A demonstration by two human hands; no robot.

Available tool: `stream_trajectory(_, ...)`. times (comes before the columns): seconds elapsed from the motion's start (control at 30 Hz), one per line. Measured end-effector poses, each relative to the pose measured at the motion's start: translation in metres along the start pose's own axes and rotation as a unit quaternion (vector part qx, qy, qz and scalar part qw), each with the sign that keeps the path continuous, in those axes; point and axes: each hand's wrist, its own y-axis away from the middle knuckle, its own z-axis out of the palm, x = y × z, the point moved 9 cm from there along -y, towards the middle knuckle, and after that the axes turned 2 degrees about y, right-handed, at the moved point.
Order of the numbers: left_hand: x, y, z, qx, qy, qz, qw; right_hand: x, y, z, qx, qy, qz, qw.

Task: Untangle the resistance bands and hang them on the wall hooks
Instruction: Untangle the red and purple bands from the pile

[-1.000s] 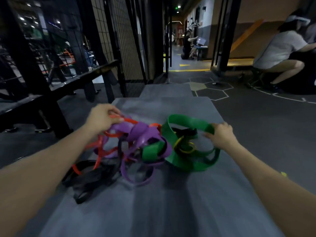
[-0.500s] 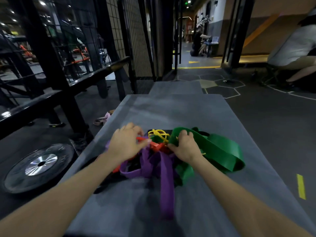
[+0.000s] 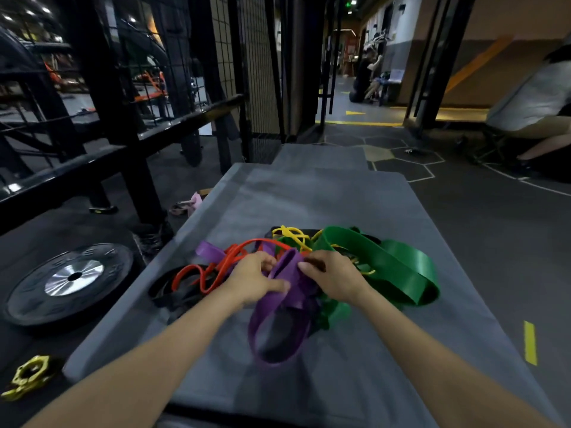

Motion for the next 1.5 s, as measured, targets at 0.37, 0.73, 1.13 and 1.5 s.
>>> stream_trajectory(0.37,0.024,0.039,-0.036,-0.084,0.183,0.081,0.976,-0.051,0.013,-0.012,-0.049,-0.330,-0.059,0.941)
stream_trajectory(0.73,-0.051,0.069,-0.025,-0.195,-0.051,-0.020,0.979,-0.006,0.026,0.035,-0.049,0.235,-0.012,0.971)
stream_trajectory(1.13,-0.040,0.048,-0.007,-0.249,-0.211,-0.078,0.942,-0.015,0.009,0.026,-0.046,0.094,-0.014,0.994)
stream_trajectory(1.5,0.006,-0.006,0.002,-0.071,-0.266,0.116,0.954,0.028,-0.007,-0.051,0.143,-0.253,0.058,0.955)
